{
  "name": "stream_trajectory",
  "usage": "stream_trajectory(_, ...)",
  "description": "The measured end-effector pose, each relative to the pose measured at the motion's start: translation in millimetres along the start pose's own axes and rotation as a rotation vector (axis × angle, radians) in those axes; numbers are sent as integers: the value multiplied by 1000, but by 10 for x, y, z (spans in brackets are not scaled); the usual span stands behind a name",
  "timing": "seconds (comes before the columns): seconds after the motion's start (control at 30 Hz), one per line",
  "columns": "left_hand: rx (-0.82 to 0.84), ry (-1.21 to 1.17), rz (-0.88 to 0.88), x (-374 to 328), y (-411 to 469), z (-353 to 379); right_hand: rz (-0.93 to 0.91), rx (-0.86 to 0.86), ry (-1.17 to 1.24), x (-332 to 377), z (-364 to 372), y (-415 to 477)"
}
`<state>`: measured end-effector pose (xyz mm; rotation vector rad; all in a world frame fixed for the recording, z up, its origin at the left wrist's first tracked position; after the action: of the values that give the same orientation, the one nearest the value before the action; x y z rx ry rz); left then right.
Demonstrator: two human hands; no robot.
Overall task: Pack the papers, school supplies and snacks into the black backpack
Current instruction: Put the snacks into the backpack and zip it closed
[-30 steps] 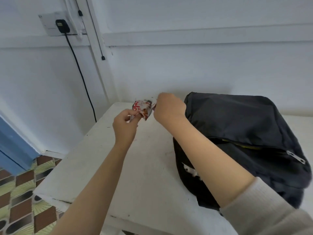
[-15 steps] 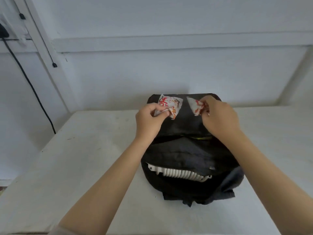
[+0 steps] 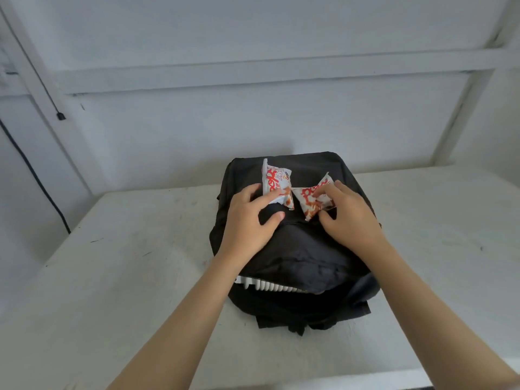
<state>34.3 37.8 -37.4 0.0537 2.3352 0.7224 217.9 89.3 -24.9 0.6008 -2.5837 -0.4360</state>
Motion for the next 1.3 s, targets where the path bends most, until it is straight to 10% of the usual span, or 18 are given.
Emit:
stream_trajectory(0.73, 372, 385, 413, -276, 394, 16, 333, -379, 623, -138, -326, -311)
stream_trajectory(1.3, -25, -118, 248, -403, 497, -57, 61, -188, 635, 35, -535, -710)
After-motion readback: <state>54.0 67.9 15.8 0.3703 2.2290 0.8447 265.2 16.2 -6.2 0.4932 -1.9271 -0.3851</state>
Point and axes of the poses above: each hand's wrist, its own y-axis towards the middle knuckle, its own z-axis out of the palm, x = y × z, the point moved 2 cm from there along y, towards the middle knuckle, and after that the axes turned 3 degrees about -y, right-handed, at the moved point
